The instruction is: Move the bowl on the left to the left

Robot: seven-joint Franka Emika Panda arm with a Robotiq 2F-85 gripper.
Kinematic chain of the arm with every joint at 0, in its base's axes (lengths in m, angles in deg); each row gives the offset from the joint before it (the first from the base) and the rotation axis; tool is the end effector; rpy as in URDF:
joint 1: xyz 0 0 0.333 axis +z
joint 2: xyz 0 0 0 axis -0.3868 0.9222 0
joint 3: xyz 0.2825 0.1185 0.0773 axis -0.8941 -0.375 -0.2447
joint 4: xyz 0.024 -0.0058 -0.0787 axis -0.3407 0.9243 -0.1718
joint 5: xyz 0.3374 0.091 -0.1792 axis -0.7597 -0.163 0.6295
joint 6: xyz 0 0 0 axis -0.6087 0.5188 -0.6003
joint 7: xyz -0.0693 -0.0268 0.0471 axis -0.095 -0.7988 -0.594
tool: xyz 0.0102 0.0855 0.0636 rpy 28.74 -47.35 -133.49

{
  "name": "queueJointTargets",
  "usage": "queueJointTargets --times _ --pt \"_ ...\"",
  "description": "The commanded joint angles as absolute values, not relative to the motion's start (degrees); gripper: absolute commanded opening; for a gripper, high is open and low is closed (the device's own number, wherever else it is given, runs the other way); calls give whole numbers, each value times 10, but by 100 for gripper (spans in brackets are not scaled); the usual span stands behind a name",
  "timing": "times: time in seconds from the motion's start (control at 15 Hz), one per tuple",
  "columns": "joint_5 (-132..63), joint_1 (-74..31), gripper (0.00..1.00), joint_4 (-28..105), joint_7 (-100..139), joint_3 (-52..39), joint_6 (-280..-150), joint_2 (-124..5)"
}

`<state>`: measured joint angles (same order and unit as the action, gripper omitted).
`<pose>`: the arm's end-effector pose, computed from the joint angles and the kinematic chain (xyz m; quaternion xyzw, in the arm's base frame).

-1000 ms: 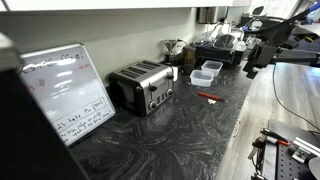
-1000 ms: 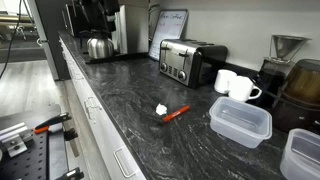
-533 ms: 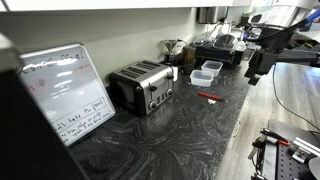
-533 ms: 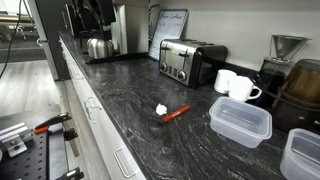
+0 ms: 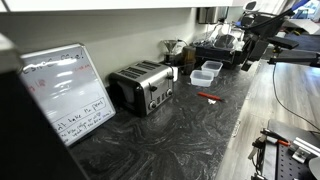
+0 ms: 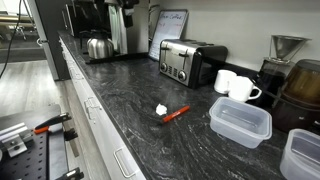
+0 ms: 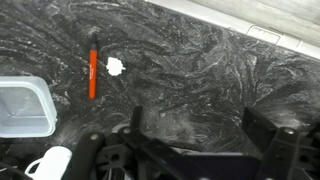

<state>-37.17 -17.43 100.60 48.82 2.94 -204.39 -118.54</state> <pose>0.3411 -0.0470 0.4618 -0.9781 -0.1675 -0.1150 0.0448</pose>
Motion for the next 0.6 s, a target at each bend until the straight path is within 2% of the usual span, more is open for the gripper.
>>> queueJointTargets --times 0.0,0.53 --pt "-321 -184 100 928 571 53 -2096 -1070" --pt "-343 -199 100 798 714 96 -2209 -841"
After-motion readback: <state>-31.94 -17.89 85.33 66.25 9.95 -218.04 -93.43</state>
